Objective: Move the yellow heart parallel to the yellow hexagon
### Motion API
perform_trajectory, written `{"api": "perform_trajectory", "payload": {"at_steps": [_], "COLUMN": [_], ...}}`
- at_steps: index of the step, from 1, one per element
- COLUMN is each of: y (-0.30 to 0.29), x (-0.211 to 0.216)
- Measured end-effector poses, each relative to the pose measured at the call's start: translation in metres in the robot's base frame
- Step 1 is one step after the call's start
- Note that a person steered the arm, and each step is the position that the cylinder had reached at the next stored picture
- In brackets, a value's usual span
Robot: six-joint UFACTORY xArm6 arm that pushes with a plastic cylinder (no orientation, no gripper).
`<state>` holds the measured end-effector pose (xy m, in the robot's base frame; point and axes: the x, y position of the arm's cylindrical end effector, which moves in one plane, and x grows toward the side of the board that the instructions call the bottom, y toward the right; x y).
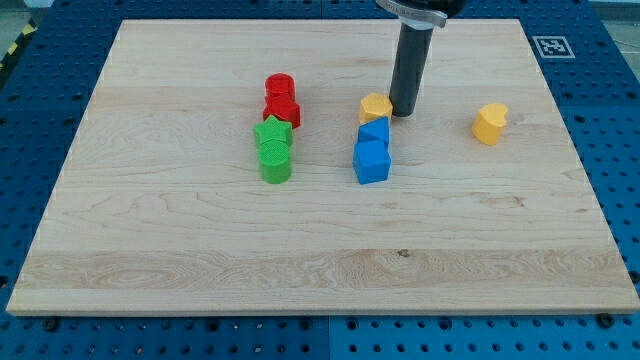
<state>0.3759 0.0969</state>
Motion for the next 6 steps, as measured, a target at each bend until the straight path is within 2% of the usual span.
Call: {"api": "perform_trajectory", "payload": {"at_steps": [1,2,6], "y": [0.016,0.037,0.045], "x": [-0.003,-0.035,-0.041]}}
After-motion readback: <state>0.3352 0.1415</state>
